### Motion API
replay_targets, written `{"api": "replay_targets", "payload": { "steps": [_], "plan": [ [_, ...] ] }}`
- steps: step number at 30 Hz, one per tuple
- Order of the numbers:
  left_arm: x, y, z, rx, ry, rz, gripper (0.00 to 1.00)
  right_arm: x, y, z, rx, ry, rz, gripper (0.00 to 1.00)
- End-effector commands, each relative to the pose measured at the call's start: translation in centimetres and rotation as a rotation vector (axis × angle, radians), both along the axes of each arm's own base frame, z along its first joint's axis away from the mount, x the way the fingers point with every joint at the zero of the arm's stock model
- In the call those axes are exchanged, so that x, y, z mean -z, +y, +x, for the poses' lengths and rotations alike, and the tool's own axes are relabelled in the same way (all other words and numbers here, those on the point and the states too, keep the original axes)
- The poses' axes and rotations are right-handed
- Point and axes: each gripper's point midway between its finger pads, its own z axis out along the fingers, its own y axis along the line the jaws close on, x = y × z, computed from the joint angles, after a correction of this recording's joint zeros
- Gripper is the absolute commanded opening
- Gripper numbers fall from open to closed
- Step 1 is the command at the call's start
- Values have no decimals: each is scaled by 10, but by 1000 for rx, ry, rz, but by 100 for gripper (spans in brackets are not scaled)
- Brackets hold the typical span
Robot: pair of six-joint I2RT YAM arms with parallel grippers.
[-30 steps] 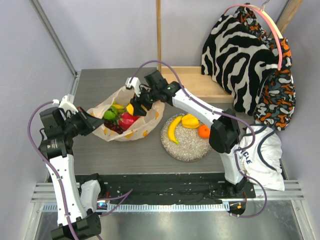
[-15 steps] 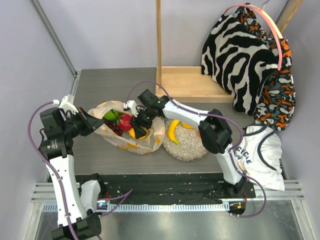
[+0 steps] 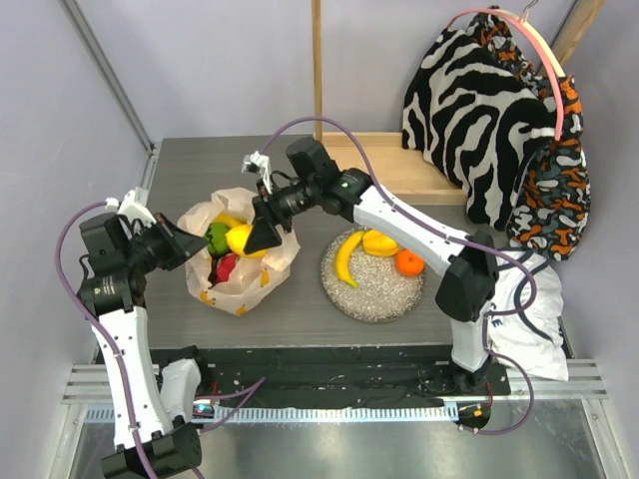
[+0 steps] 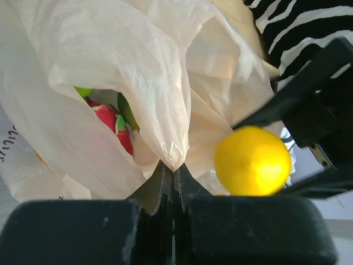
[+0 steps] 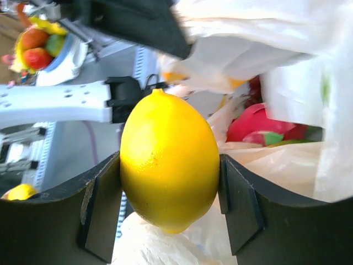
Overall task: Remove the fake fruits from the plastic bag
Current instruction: Take out the fake fruit from the plastic bag, then place the fake fruit in the plastic bag.
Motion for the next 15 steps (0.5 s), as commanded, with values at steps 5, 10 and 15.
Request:
{"api": "replay_targets", "payload": {
  "steps": [5,10,15],
  "plan": [
    [-7,-3,4,16,-33,-12,0,15,-31,-26,-86,60,3,52],
    [-8,-2,5,11,-38,-11,0,48,-33,8,-10,-142,-98,50],
    [-5,-6,-1,35,-35,-15,0,82,-65,2,-158,-273,-228,50]
  ]
}}
